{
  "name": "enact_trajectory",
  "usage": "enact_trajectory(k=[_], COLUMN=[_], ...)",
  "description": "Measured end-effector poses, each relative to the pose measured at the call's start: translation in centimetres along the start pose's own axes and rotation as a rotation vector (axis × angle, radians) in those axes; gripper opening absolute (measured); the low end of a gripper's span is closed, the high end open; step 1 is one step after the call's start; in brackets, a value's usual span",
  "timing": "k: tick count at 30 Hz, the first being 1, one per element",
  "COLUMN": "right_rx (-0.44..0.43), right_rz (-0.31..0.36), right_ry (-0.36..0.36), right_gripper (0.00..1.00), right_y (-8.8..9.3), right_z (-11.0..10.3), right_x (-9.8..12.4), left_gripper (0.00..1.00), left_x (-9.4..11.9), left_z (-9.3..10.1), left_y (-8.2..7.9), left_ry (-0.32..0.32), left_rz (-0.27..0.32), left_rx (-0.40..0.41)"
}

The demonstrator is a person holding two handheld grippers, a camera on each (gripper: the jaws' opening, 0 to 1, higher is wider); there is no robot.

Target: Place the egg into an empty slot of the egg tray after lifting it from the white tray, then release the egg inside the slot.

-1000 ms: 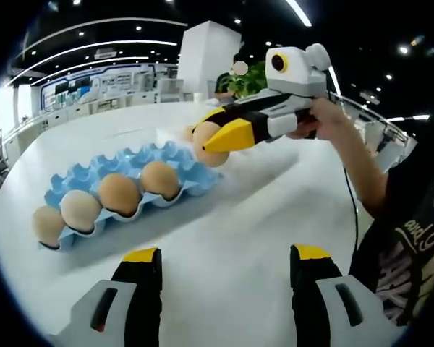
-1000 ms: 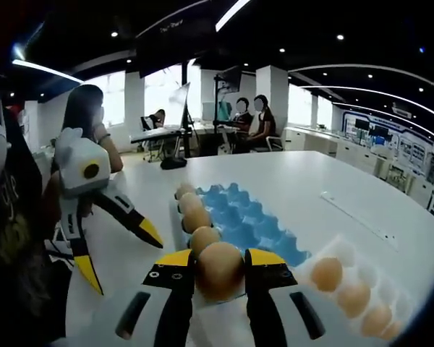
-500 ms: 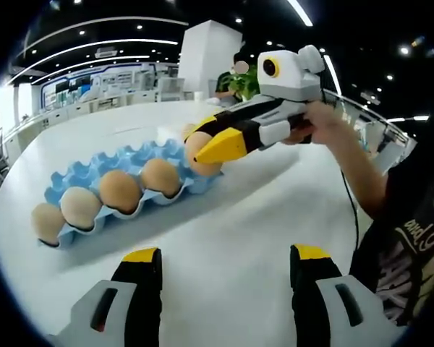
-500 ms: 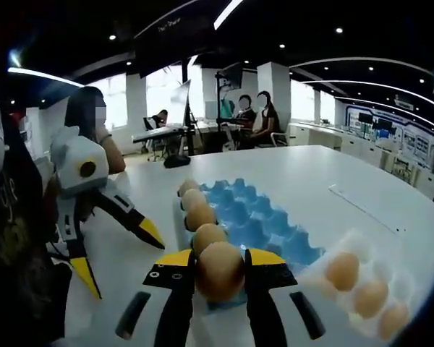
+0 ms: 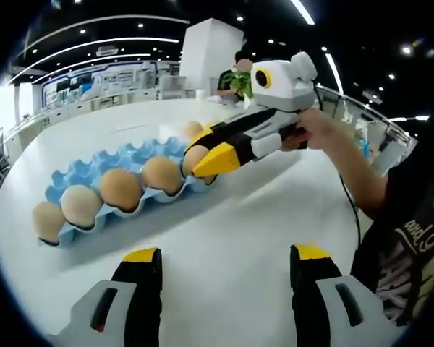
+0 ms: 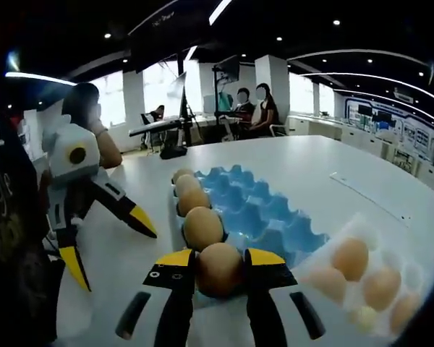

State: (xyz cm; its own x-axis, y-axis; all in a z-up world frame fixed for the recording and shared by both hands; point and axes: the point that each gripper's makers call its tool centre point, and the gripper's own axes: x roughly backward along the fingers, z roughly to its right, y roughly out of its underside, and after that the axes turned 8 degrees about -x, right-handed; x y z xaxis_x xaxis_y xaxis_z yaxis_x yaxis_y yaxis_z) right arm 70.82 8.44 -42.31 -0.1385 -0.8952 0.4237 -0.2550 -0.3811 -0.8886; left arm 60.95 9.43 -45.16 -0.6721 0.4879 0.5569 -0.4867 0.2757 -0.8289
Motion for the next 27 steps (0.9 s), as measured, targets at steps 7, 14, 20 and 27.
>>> enact_trajectory(k=[7, 14, 20, 27], right_rx=[-0.032, -0.046, -0.036, -0.005], right_rz=[0.04, 0.047, 0.05, 0.072], right_ry=[-0.031, -0.044, -0.035, -0.003], right_gripper=[0.26, 0.26, 0.27, 0.29], right_y=[-0.5, -0.7, -0.8, -1.3], right_z=[-0.7, -0.7, -0.8, -1.0], right_x=[0.5, 1.5, 2.2, 4.3], left_gripper=[0.73, 0.73, 0.73, 0.73], left_x=[-0.2, -0.5, -0.4, -0.5], left_z=[0.2, 0.6, 1.1, 1.7], left_y=[-0.3, -0.8, -1.2, -1.5], left_ry=[0.0, 0.002, -0.001, 0.001], left_rz=[-0.003, -0.01, -0.007, -0.005], left_rx=[-0.005, -0.018, -0.025, -0.035])
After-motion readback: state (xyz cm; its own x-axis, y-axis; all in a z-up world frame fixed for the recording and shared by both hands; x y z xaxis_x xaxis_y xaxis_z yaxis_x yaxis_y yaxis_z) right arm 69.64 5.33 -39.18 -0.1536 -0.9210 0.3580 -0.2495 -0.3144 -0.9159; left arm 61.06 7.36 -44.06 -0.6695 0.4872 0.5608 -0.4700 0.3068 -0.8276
